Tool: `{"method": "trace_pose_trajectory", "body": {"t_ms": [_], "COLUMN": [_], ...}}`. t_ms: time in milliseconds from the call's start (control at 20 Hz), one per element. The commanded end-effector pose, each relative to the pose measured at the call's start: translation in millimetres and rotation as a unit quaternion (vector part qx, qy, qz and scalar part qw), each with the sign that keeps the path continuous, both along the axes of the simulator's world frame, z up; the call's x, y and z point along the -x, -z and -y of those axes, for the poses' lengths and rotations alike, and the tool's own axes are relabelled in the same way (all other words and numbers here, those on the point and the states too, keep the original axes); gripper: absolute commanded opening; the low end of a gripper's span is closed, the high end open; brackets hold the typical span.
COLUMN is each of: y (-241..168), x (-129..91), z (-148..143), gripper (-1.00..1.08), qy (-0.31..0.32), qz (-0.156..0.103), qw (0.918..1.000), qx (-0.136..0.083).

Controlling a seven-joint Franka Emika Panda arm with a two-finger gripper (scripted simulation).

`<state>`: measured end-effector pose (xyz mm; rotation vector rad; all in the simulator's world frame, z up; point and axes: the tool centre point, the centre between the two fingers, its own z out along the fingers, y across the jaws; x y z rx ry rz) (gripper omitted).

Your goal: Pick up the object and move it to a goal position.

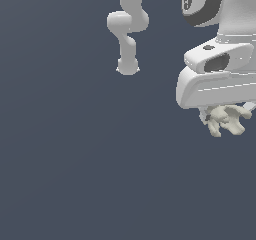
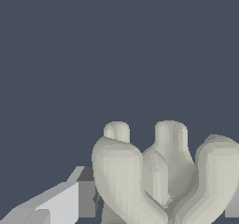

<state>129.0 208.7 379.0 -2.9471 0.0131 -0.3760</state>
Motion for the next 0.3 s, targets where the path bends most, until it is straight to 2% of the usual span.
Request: {"method": "trace_pose_trajectory", "body": {"t_ms": [0, 250], "y": [-8.7, -11.1], "x": [0.3, 0.2], "z": [-4.0, -5.5], "gripper": [-1.00, -1.00], "qy": [-0.008, -0.010], "qz": [0.003, 0.004], "qw": [1.0000, 0.9999], "qx": [-0.001, -0.002]}}
